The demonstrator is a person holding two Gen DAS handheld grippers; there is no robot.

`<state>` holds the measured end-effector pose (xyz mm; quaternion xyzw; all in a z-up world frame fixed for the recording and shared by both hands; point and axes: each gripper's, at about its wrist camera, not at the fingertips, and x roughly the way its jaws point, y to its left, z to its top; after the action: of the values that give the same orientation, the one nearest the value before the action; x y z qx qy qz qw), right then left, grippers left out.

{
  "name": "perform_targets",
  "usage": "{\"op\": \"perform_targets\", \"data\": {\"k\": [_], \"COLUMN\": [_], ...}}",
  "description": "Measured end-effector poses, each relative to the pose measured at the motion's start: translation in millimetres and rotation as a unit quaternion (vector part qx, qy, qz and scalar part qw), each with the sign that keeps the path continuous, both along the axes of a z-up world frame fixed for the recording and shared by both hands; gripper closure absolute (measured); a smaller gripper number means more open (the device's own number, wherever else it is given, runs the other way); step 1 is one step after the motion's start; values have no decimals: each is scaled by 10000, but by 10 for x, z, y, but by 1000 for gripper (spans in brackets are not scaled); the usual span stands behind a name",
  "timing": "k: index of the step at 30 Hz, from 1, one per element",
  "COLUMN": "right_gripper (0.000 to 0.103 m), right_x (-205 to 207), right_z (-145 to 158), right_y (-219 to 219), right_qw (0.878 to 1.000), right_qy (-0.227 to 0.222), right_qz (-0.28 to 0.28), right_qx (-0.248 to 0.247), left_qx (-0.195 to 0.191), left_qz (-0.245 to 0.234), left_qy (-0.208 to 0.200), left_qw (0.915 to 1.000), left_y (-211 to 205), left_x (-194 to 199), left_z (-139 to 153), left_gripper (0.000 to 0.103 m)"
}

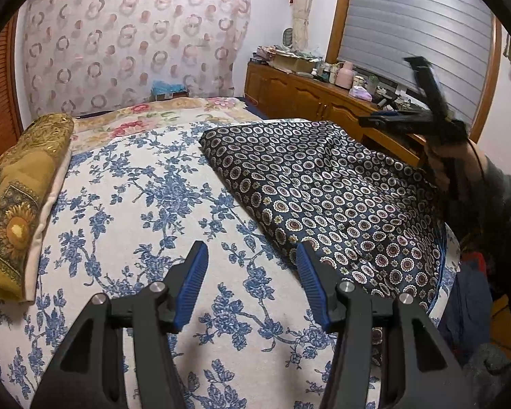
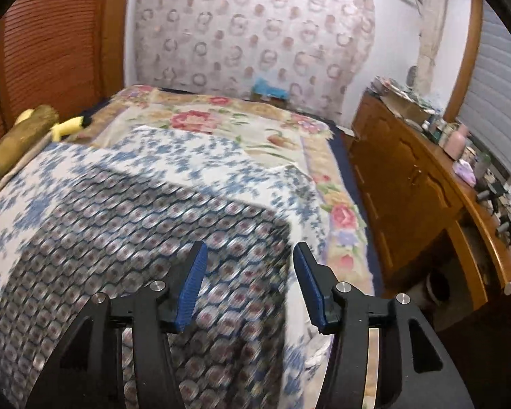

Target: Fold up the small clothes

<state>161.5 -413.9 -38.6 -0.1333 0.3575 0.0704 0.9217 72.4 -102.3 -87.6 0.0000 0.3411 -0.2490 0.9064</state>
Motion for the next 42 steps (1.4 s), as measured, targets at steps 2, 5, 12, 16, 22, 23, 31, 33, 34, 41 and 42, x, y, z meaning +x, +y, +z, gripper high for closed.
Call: {"op": "perform_targets", "data": {"k": [2, 5, 12, 16, 22, 23, 31, 33, 34, 41, 42], "right_gripper": [50, 49, 50, 49, 44, 40, 19, 18, 18, 18, 18], "right_x": [-175, -396, -856, -964, -949, -953, -904, -904, -912, -981, -1005], "right_z": [-28, -106, -400, -558, -754, -751, -796, -797, -797, -798, -787], "right_y": [34, 122, 257, 310, 346, 344, 413, 420, 421, 424, 412], "right_qw": [9998, 9990, 9962, 9950, 9928, 9929, 9911, 9911, 9914, 9927, 9927], "right_qy": [21, 77, 318, 465, 747, 752, 960, 958, 929, 900, 899], "right_qz": [170, 365, 663, 730, 765, 750, 801, 810, 810, 700, 685], "right_qx": [131, 256, 462, 504, 536, 538, 452, 434, 440, 398, 416], "left_qx": [12, 77, 240, 303, 399, 416, 532, 557, 567, 490, 441], "left_qz": [-27, -96, -240, -315, -392, -400, -467, -499, -516, -515, -509], "left_qy": [29, 106, 190, 236, 279, 297, 431, 498, 524, 518, 482], "left_qw": [10000, 9999, 9992, 9988, 9980, 9979, 9966, 9960, 9957, 9961, 9966], "left_y": [-31, -98, -260, -333, -420, -427, -467, -478, -484, -471, -457], "left_x": [0, 15, 9, -14, -49, -55, -59, -62, -63, -99, -111], "left_z": [-14, -46, -88, -114, -145, -153, -208, -230, -244, -209, -178], "left_gripper": [50, 50, 50, 50, 50, 50, 50, 50, 50, 50, 50]}}
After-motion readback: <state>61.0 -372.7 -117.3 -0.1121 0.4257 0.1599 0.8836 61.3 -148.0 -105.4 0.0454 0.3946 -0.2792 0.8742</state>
